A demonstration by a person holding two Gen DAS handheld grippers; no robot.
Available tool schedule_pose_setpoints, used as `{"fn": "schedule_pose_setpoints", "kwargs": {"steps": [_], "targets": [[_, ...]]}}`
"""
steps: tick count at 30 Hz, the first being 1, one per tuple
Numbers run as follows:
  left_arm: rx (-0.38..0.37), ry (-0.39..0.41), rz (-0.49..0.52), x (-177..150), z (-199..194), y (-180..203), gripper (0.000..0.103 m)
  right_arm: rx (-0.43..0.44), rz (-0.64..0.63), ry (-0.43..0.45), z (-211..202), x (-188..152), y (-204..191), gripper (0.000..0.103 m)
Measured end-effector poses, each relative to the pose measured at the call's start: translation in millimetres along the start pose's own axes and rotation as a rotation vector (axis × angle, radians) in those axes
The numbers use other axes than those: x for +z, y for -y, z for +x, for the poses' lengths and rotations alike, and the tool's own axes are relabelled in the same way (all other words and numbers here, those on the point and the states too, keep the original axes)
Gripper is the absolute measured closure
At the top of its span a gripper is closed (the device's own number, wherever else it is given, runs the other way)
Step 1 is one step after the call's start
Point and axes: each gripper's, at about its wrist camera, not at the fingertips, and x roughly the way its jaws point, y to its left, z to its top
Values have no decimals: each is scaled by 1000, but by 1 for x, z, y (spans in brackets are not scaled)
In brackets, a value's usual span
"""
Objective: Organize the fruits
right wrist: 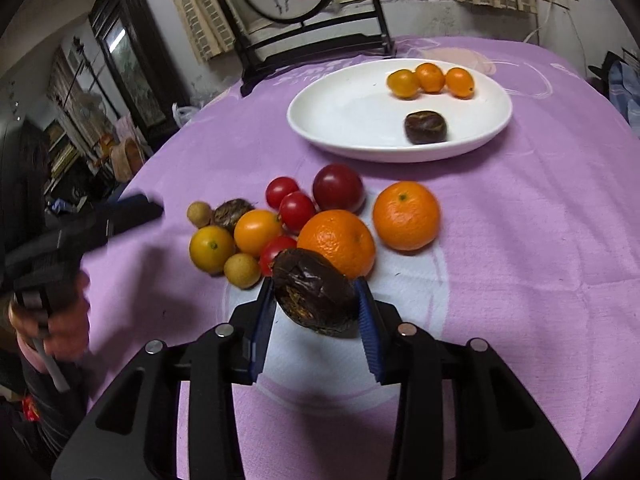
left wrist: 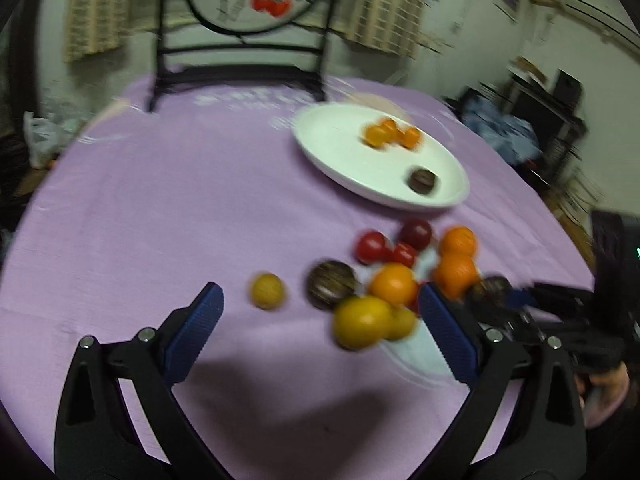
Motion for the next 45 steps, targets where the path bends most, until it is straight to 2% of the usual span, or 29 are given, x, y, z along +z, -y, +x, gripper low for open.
{"fn": "schedule_pose_setpoints", "kwargs": {"steps": [3, 6, 15, 21, 23, 24, 30, 38, 41, 43, 45], "targets": [[-55, -67, 36, -8, 15, 15, 17, 1, 7, 1, -1, 0, 1, 63], [-19, -97, 52, -12, 26, 23, 25, 0, 5, 2, -2, -1, 0, 63], [-10, -131, -33, -9, 41, 9, 32, 1, 1, 8, -4, 0, -1, 63], [-47, -144, -64, -8, 45, 7, 43, -7, -9, 13, -5, 0, -3, 63], [-71, -147, -73, -8, 45, 5, 48, -8, -8, 16, -6, 0, -2, 63], [-86, -148, -74, -9, 45, 6, 55, -8, -6, 17, -6, 0, -2, 63], [-79, -138, -63, -11, 43, 8, 60, -12, 0, 26, -7, 1, 0, 63], [-92, -120, -65, -16, 37, 9, 60, -10, 10, 62, -13, 3, 4, 63], [-110, -82, -62, -16, 27, 12, 60, -23, -1, 133, -23, 10, 5, 63], [-137, -21, -84, -5, 17, 12, 60, -51, -21, 195, -28, 21, 5, 63], [-130, 28, -107, 12, 14, 15, 60, -85, -35, 258, -31, 38, 8, 63]]}}
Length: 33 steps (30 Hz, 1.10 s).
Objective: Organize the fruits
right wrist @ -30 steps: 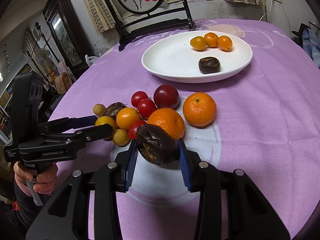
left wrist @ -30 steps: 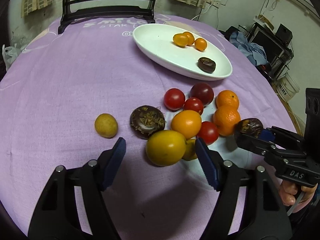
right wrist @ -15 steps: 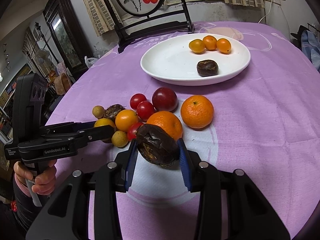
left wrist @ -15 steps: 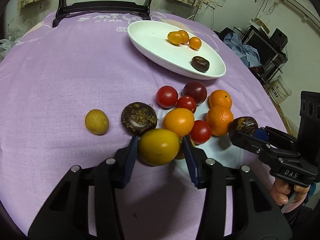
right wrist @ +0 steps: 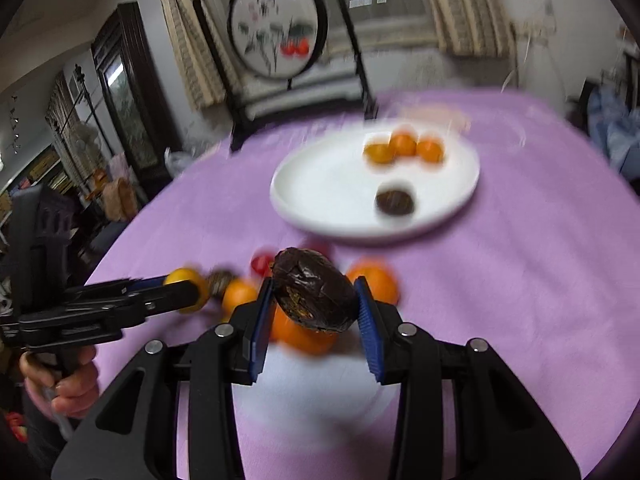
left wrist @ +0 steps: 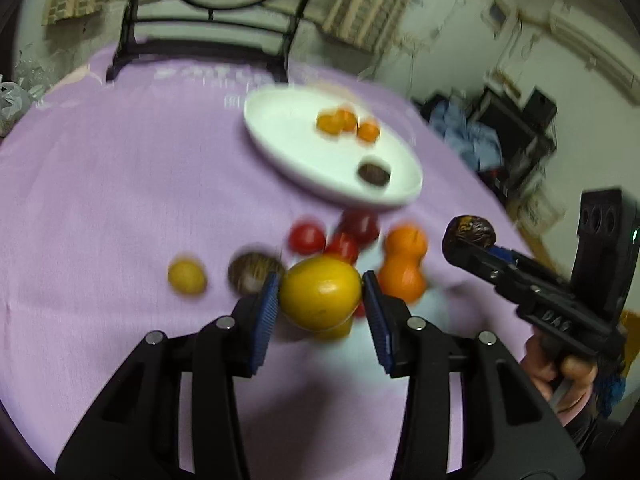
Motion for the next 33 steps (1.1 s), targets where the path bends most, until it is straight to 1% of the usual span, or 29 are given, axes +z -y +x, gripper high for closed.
{"fn": "schedule_pose_setpoints", "kwargs": {"steps": [1, 3, 4, 6, 8, 11, 14, 17, 18, 19, 20, 21, 22, 23, 24, 25, 26, 28, 31, 33], "targets": [[14, 24, -4, 10, 2, 4, 60, -24, -4, 39, 3, 10, 4, 63], [54, 55, 7, 31, 10, 14, 60, -64, 2, 69, 16, 26, 15, 63], [76, 65, 13, 41, 17, 20, 60, -79, 11, 70, 25, 33, 22, 63], [113, 66, 37, 58, 35, 31, 60, -89, 38, 44, 47, 43, 37, 63], [130, 50, 51, 69, 51, 37, 60, -102, 59, 15, 65, 49, 50, 63], [190, 6, 66, 84, 87, 43, 60, -133, 51, -25, 89, 53, 62, 63], [213, -36, 64, 88, 106, 43, 60, -116, 46, -53, 100, 53, 64, 63], [235, -61, 74, 86, 115, 40, 60, -114, 9, -55, 102, 52, 57, 62], [253, -67, 77, 85, 116, 39, 59, -111, -1, -54, 101, 52, 55, 60], [262, -69, 79, 83, 115, 38, 56, -105, -11, -52, 99, 52, 53, 54], [262, -65, 80, 83, 114, 38, 49, -107, -16, -46, 96, 52, 50, 52], [269, -48, 80, 82, 107, 39, 38, -115, -21, -34, 90, 53, 48, 49], [276, -23, 77, 83, 99, 39, 21, -110, -26, -24, 85, 53, 47, 48], [277, 1, 75, 83, 90, 39, 13, -103, -28, -17, 80, 54, 46, 48], [276, 41, 73, 82, 76, 40, 6, -101, -25, -11, 75, 54, 46, 45], [274, 71, 74, 81, 66, 39, 6, -100, -20, -6, 70, 53, 45, 34], [274, 91, 77, 80, 57, 39, 6, -91, -17, 11, 63, 53, 43, 33], [268, 125, 83, 75, 36, 36, 2, -70, -30, 22, 52, 52, 36, 33], [289, 164, 87, 66, 16, 29, 2, -39, -54, 44, 35, 47, 24, 33], [304, 176, 71, 57, 4, 20, 2, -13, -72, 54, 25, 41, 17, 33]]}}
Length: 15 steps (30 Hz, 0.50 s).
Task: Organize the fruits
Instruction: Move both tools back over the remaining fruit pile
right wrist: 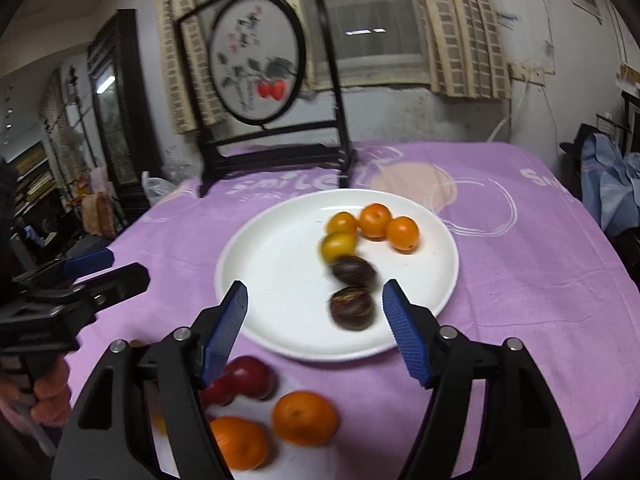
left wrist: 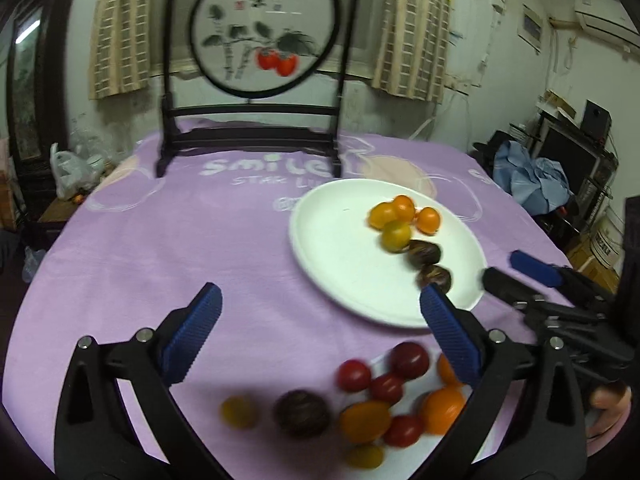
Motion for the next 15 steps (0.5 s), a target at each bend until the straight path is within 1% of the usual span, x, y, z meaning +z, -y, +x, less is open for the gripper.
{"fn": "schedule_pose_setpoints", "kwargs": {"steps": [2, 5, 8, 11, 15], "targets": [[7, 0, -25, -10, -9, -15, 2, 23, -16, 3, -8, -6, -7, 33], [49, -10, -28, -22, -16, -32, 2, 66, -44, -3, -20, -18, -19, 33], [95, -11, -16, -31, -21, -45, 2, 105, -76, -29, -26, -29, -29, 33], [137, -27, -52, -40, -22, -62, 2, 146, -137, -77, -28, -41, -43, 33], [112, -73, -146, -43, -20, -84, 2, 167, -201, -144, -24, -55, -58, 33]]}}
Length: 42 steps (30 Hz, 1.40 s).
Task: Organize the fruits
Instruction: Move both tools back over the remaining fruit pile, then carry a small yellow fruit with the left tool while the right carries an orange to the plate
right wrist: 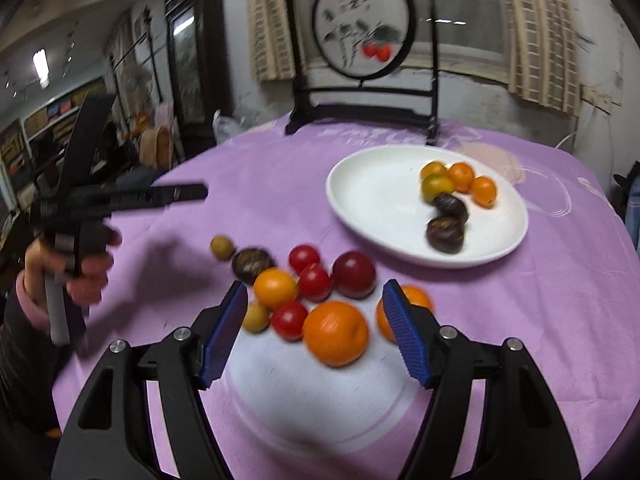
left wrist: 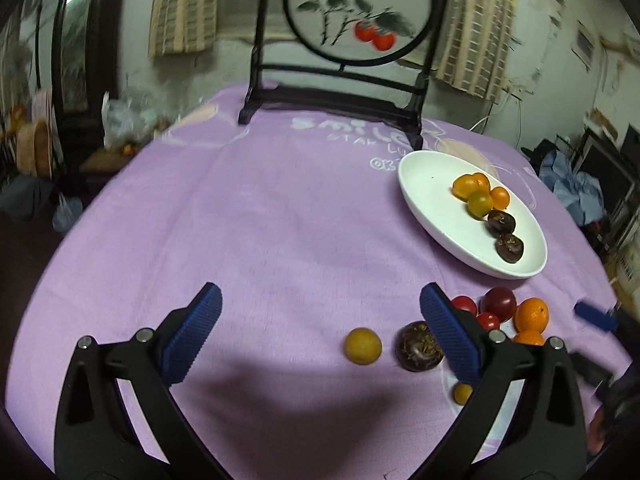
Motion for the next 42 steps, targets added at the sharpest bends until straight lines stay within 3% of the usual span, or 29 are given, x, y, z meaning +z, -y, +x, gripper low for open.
{"fn": "schedule_pose_setpoints", "kwargs": {"steps": [5, 20, 30, 33, 35, 42], "targets": [[-14, 18, -28, 0, -7, -5, 2, 13, 8, -67, 9, -7, 2, 33], [-13, 27, 62, -10, -13, 10, 2, -23, -1, -174, 34, -20, 5, 40], [2, -4, 10, -8, -8, -3, 2, -64, 20, -182, 41, -22, 13, 45], [2, -16, -12, -8, -6, -9, 2, -69, 41, -176, 41, -21, 19, 58], [7, -20, -20, -9, -5, -11, 2, -59, 67, -175, 40, -21, 24, 62], [28, -72, 83, -17, 10, 1, 3, -11, 136, -172, 34, -19, 32, 63]]}}
